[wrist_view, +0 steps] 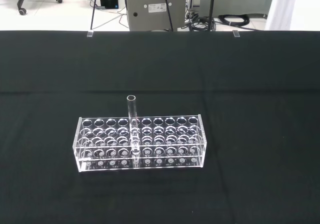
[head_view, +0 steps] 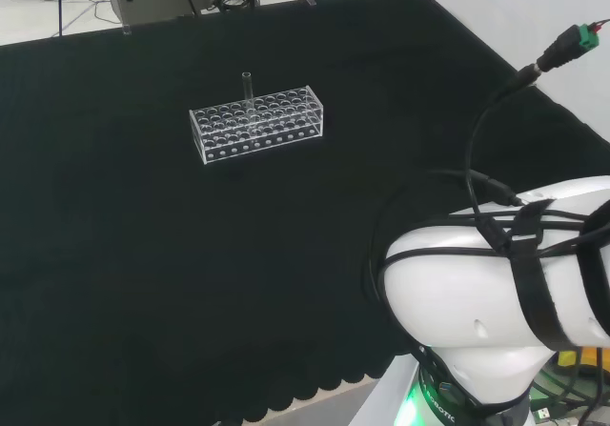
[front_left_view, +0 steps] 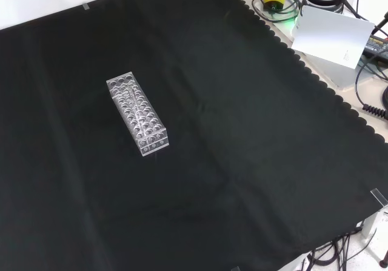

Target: Pick up the test tube.

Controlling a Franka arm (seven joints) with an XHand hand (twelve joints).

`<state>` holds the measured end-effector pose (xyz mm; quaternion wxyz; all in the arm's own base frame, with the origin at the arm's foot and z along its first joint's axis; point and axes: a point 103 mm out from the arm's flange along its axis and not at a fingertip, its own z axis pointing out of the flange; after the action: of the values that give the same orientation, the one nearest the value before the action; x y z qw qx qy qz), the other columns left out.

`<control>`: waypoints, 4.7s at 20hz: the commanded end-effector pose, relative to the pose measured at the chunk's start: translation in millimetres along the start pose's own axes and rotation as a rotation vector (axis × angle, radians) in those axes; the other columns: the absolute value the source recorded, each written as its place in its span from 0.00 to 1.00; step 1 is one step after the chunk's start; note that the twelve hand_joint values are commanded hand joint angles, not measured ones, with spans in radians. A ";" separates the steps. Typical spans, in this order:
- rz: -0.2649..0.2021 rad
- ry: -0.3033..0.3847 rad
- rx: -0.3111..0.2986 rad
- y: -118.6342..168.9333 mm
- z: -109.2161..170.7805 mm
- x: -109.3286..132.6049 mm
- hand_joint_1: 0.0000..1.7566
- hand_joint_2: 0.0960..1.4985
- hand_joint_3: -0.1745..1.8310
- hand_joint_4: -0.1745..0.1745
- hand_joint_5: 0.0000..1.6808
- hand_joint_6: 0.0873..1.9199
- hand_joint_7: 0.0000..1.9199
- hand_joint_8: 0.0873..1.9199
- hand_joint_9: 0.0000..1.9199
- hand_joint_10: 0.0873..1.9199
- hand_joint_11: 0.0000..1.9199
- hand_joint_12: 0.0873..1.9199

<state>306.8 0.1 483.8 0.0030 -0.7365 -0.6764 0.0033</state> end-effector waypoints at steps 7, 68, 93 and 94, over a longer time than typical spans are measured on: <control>-0.020 0.003 0.005 22.2 6.1 2.7 0.38 0.65 0.03 0.36 0.05 0.00 0.00 0.20 0.14 0.00 0.00 0.73; -0.154 0.098 0.507 282.3 242.9 61.3 0.53 0.69 0.00 0.07 0.28 0.20 0.31 0.42 0.25 0.41 0.16 0.76; -0.149 0.018 0.533 289.6 292.0 63.8 0.64 0.68 0.00 0.05 0.26 0.34 0.38 0.41 0.34 0.38 0.23 0.71; -0.148 0.016 0.526 290.5 292.0 65.3 0.64 0.68 0.00 0.04 0.28 0.35 0.41 0.40 0.36 0.37 0.25 0.71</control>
<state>596.0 38.8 188.4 0.2182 -0.6595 -0.6967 0.1790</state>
